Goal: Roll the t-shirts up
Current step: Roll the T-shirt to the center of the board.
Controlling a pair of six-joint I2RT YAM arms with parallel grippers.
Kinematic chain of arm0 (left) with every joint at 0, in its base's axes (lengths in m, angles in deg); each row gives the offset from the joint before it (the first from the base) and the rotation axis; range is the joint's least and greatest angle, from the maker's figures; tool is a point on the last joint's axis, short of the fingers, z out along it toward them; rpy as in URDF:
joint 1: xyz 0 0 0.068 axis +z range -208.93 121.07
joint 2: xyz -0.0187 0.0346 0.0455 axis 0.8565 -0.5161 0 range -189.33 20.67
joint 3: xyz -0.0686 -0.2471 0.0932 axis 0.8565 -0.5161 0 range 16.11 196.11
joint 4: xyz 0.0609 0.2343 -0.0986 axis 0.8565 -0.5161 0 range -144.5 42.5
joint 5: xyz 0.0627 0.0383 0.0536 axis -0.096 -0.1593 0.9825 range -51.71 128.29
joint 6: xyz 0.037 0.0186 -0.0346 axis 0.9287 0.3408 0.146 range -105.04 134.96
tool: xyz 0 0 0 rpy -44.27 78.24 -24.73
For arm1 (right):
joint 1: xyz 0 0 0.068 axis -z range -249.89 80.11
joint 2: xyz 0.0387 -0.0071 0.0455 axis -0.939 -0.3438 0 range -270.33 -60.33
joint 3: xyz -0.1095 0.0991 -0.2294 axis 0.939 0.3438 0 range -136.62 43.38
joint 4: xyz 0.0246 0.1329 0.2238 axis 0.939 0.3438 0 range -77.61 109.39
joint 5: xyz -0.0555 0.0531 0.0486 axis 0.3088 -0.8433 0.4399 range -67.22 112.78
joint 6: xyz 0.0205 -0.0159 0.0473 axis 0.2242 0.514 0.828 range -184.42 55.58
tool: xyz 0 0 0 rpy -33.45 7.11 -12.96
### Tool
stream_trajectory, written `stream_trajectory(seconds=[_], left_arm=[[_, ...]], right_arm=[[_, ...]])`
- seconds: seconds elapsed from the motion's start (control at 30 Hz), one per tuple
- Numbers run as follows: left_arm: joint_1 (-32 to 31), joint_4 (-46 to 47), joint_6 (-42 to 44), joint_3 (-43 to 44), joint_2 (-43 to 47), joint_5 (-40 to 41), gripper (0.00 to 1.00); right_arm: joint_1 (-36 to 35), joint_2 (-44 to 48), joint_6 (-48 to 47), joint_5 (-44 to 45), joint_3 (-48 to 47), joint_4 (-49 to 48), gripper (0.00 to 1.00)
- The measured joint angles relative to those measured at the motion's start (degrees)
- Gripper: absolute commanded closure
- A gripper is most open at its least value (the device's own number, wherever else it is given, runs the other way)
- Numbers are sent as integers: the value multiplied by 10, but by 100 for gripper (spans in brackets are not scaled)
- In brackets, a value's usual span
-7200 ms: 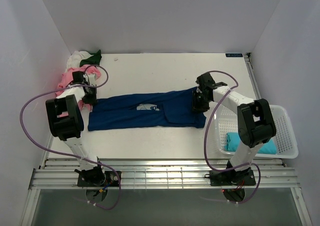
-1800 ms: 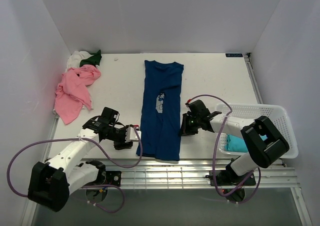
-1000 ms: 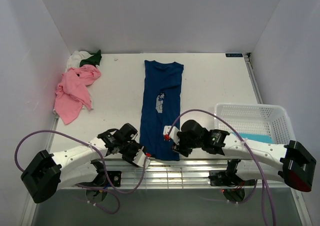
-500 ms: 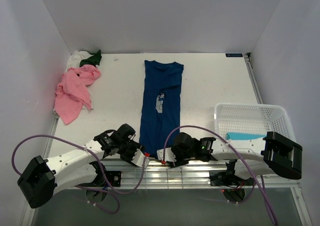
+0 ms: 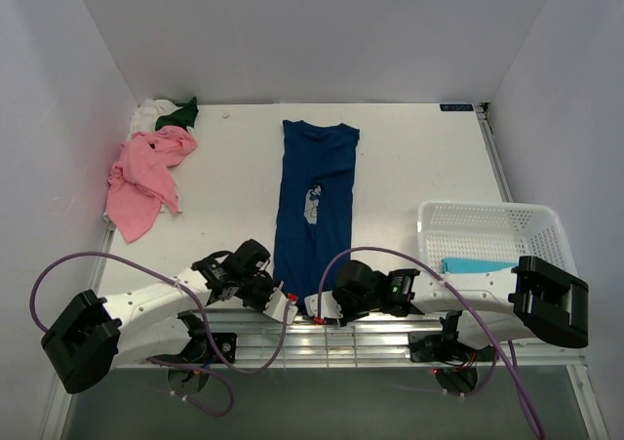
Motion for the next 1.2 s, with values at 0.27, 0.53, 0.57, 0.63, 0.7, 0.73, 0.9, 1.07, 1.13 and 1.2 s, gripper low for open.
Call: stream_trajectory(seconds=[0.27, 0.53, 0.57, 0.63, 0.7, 0.73, 0.9, 1.07, 1.13, 1.2], left_arm=[[10, 7, -16, 24, -22, 40, 100], [75, -122, -23, 160, -87, 4, 100], [87, -132, -23, 175, -95, -3, 100], [113, -150, -23, 202, -115, -14, 100], [131, -161, -23, 225, -136, -19, 100], [136, -166, -24, 237, -149, -21, 100], [160, -196, -28, 299, -219, -34, 100], [180, -234, -7, 333, -257, -41, 100], [180, -249, 6, 328, -249, -45, 100], [176, -260, 8, 314, -234, -49, 100]], right_arm=[[54, 16, 39, -22, -10, -2, 89], [140, 37, 84, -83, -35, -6, 89], [146, 37, 87, -88, -36, -6, 88], [155, 34, 91, -100, -39, -7, 88], [167, 24, 99, -112, -46, -7, 87], [174, 16, 103, -119, -51, -8, 87], [214, -16, 119, -133, -67, -10, 86], [231, -18, 111, -150, -80, 3, 86], [231, -18, 95, -158, -89, 21, 86], [223, -17, 75, -159, -94, 36, 87]])
